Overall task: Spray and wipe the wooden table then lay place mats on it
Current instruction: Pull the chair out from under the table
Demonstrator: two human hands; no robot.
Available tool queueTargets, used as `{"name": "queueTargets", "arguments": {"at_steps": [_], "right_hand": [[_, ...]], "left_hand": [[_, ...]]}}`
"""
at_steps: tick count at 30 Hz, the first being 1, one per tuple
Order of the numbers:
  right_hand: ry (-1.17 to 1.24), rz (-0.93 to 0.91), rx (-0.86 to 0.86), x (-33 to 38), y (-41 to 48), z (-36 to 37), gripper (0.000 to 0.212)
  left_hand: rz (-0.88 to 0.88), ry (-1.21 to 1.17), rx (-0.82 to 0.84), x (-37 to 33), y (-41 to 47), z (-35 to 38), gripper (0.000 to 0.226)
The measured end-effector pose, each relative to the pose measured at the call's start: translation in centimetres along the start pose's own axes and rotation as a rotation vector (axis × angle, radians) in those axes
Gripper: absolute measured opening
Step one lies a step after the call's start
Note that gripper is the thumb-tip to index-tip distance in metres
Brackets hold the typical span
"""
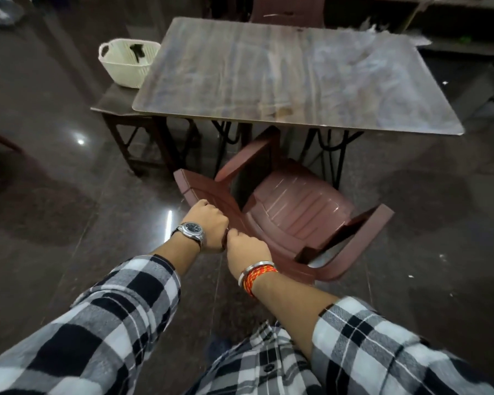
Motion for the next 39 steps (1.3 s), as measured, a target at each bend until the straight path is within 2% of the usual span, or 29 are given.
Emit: {"name": "queueTargets", "arguments": {"at_steps": [5, 11, 16, 20, 25, 33, 39], "right_hand": [[-0.039, -0.088, 0.033, -3.2, -1.1, -0.4, 0.026], [-0.143, -0.197, 0.093, -10.8, -3.1, -1.2, 0.036], [-0.176, -0.236, 0.123, -15.3, -4.8, -1.4, 0.043], [-0.179, -0.322, 0.058, -16.9, -5.1, -1.9, 0.043], [-0.201, -0.362, -0.016, -17.8, -4.0, -2.1, 0.041], [-0.219, -0.374, 0.012, -20.1, -2.1, -3.4, 0.042], [-0.298, -0.354, 0.046, -22.2, 0.9, -4.8, 0.033]], "left_hand": [[-0.031, -0.052, 0.035, -2.9, 0.4, -1.4, 0.028], [-0.127, -0.238, 0.050, -9.4, 1.8, -3.1, 0.028], [-0.075, -0.268, 0.046, -12.9, 2.3, -3.8, 0.029], [0.032, -0.243, 0.049, -11.2, 2.8, -2.5, 0.036], [0.001, -0.241, 0.141, -10.1, 4.4, -1.8, 0.033], [-0.014, -0.182, 0.111, -10.6, 7.1, -3.0, 0.030], [-0.053, -0.183, 0.106, -10.3, 10.2, -4.6, 0.032]]}}
Point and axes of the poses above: each hand's wrist, its own y-axis towards the middle knuckle, its own z-axis out of the palm, x = y × z, the point moved 6 cm from there along y, towards the middle knuckle, and after that the axes turned 3 degrees about -y, right-handed, at the moved point
